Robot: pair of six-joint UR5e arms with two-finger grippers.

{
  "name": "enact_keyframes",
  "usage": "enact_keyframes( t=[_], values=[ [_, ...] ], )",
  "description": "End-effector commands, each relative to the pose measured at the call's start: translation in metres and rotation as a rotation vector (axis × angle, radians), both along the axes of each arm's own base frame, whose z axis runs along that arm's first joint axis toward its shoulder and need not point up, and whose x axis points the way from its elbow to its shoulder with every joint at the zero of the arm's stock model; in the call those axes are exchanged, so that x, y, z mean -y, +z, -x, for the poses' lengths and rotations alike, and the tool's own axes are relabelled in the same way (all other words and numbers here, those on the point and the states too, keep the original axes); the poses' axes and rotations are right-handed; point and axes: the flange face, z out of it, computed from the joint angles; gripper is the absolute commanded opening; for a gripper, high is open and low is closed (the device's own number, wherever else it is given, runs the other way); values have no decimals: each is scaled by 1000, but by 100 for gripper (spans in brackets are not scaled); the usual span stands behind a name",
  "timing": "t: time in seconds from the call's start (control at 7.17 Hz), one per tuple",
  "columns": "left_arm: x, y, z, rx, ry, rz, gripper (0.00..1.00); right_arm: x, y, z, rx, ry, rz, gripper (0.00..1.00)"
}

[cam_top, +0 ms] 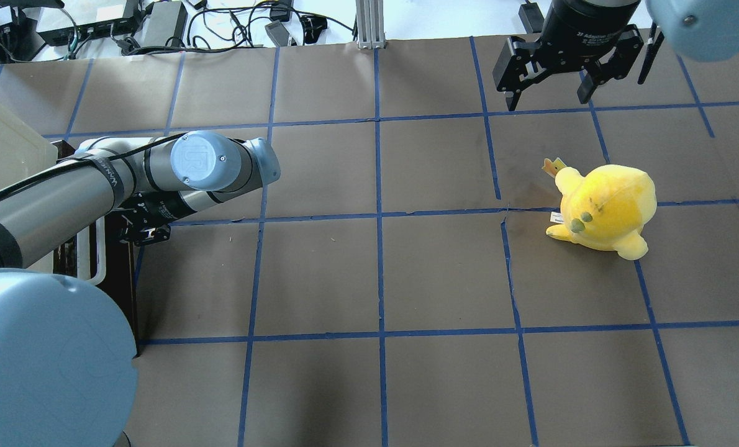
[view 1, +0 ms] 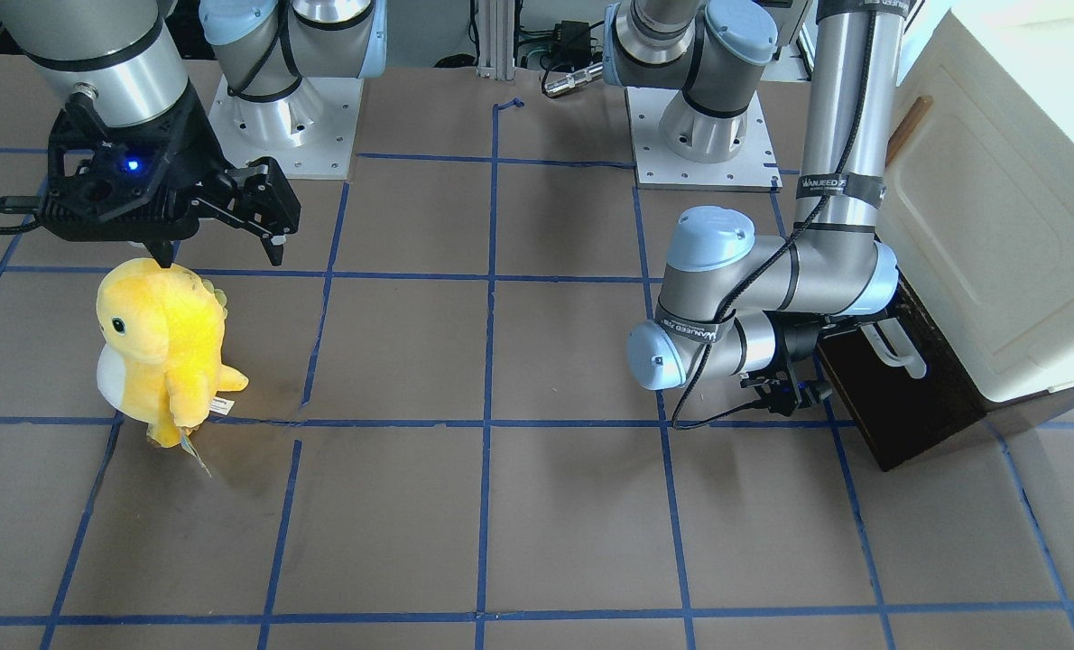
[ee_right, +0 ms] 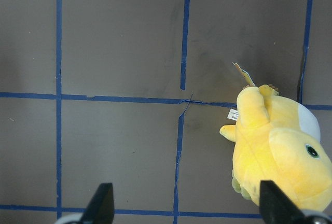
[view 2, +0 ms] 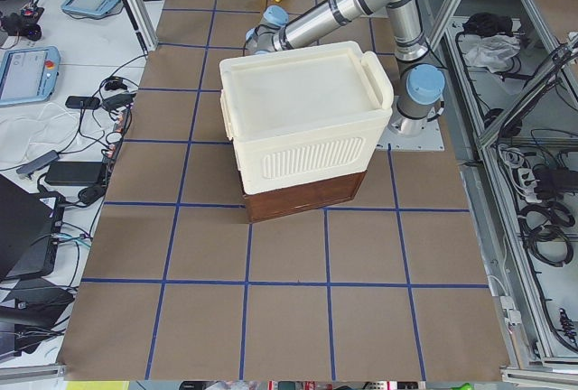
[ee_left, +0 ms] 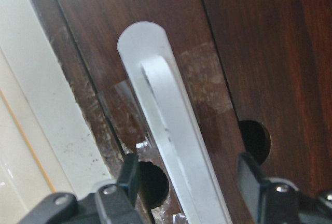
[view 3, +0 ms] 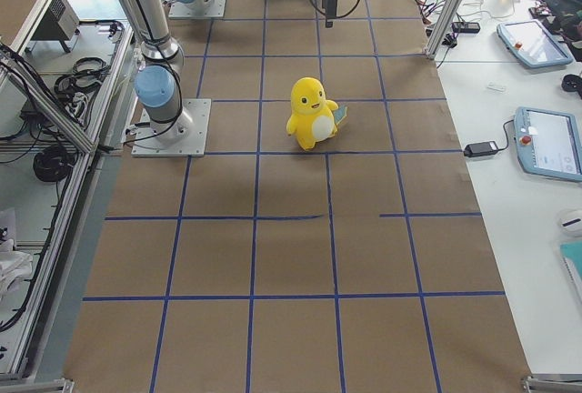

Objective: Pull drawer sideways
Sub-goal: 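Lower the left gripper around the white handle and close it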

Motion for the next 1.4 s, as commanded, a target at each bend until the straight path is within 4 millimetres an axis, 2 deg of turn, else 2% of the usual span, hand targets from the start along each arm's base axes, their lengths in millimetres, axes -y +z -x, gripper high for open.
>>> enact_keyframes(
  t=[0.0,0.28,0.84,1.26],
  values=[
    [-1,-3,1,1,4,4,56,0,0,0,0,0,0,100],
    [-2,-2,9,1,-15,5,56,0,0,0,0,0,0,100],
    [-2,-1,10,2,-16,9,49,0,0,0,0,0,0,100],
    [-2,0,10,2,-12,16,38,0,0,0,0,0,0,100]
  ],
)
